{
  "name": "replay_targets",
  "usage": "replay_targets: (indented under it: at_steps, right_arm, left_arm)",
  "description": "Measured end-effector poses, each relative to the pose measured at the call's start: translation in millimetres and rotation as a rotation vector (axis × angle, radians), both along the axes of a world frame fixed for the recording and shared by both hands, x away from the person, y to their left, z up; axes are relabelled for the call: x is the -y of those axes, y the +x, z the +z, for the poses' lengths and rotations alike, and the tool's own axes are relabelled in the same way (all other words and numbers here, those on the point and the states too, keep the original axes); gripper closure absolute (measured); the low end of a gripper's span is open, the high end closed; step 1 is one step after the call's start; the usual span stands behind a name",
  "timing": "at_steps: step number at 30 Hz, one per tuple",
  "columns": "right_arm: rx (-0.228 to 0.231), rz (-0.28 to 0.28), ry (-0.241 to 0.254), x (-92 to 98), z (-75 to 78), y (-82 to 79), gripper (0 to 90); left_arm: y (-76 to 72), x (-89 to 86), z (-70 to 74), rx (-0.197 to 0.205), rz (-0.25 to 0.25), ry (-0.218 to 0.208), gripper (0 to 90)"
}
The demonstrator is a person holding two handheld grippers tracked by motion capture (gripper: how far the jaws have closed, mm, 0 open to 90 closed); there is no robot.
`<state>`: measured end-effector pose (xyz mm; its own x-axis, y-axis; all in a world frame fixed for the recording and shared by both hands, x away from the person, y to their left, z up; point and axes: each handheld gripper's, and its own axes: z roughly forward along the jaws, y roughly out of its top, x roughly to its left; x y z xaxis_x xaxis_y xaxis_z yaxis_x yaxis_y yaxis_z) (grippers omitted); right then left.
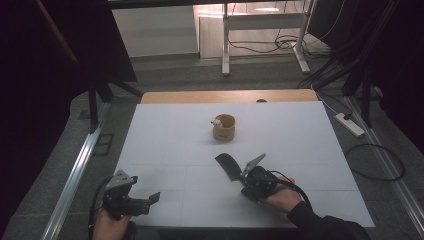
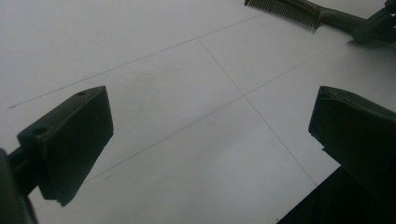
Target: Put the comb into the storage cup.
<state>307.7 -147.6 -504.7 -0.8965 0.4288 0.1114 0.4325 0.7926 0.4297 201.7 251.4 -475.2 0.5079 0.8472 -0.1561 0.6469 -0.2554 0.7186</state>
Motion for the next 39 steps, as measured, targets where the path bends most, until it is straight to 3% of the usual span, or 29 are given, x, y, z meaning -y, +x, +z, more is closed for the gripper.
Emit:
replay_targets:
  at_steps: [21, 27, 30, 35, 36, 38, 39]
  right_arm:
    - [0.008, -0.036, -0.009, 11.7, 0.4, 9.8, 90.0]
    - [0.007, -0.026, 0.051, 13.5, 8.6, 5.9, 89.6]
    - [0.043, -0.026, 0.083, 17.2, 17.5, 2.3, 83.0]
    - [0.084, -0.039, 0.085, 21.6, 21.7, 2.7, 74.1]
    - [0.109, -0.058, 0.081, 23.4, 23.5, 3.6, 67.5]
    - [0.120, -0.069, 0.080, 24.2, 24.2, 4.3, 64.4]
    - [0.138, -0.089, 0.076, 25.9, 25.5, 5.5, 57.3]
  left_arm:
    - [0.3, -0.5, -0.1, -0.003, 0.000, -0.006, 0.6]
    - [0.3, -0.7, -0.1, -0.004, 0.001, -0.007, 0.6]
    - [0.4, -0.7, -0.1, -0.005, 0.002, -0.007, 0.7]
    - [0.6, -0.7, -0.2, -0.005, 0.003, -0.007, 0.7]
    - [0.7, -0.7, -0.2, -0.005, 0.004, -0.008, 0.7]
    - [0.7, -0.8, -0.2, -0.006, 0.003, -0.008, 0.7]
    - [0.7, -0.9, -0.2, -0.006, 0.003, -0.007, 0.7]
